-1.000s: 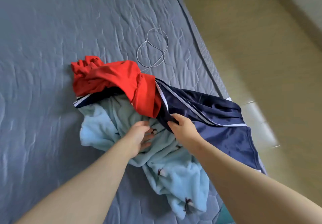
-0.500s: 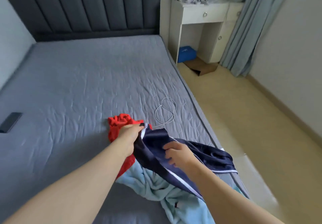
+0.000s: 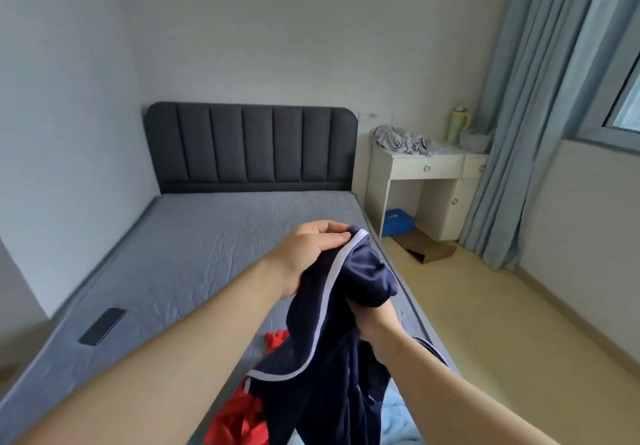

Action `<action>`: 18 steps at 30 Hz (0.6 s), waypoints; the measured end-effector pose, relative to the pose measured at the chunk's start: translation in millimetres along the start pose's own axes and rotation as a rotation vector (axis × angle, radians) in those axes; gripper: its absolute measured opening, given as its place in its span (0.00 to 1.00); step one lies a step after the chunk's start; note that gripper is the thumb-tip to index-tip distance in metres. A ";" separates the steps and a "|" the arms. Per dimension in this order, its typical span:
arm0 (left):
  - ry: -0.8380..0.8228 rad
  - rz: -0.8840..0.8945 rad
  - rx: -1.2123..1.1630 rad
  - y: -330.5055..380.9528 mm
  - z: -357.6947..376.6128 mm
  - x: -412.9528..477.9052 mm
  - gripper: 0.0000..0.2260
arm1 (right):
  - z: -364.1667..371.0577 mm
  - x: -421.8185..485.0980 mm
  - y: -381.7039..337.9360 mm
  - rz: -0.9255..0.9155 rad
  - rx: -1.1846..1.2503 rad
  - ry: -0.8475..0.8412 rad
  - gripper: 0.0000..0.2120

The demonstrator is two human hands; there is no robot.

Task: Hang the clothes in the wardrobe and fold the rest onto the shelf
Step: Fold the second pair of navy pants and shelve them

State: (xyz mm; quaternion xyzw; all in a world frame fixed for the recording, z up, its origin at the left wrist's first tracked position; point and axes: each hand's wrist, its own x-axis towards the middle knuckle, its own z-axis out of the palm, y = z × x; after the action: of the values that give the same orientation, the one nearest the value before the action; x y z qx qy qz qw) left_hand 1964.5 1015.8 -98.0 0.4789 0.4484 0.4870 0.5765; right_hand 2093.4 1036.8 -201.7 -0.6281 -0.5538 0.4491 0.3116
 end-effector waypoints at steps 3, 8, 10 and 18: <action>0.077 0.090 -0.062 28.7 -12.3 -12.0 0.09 | -18.9 -8.6 -46.7 -0.007 0.424 0.009 0.08; 0.230 0.032 0.418 43.4 -27.9 -22.6 0.16 | -56.2 -26.6 -113.8 -0.110 0.766 0.014 0.07; 0.203 0.000 0.605 45.0 -30.8 -25.5 0.21 | -68.8 -35.2 -135.0 -0.120 0.898 -0.025 0.08; -0.012 -0.008 0.619 36.7 -13.7 -44.5 0.32 | -120.1 -81.1 -198.3 -0.235 1.292 -0.199 0.13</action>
State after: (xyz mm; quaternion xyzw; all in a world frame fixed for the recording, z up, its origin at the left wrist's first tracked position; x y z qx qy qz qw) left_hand 1940.7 975.7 -61.3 0.6328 0.5738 0.3223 0.4079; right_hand 2121.4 1008.5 40.6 -0.2062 -0.2642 0.7096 0.6197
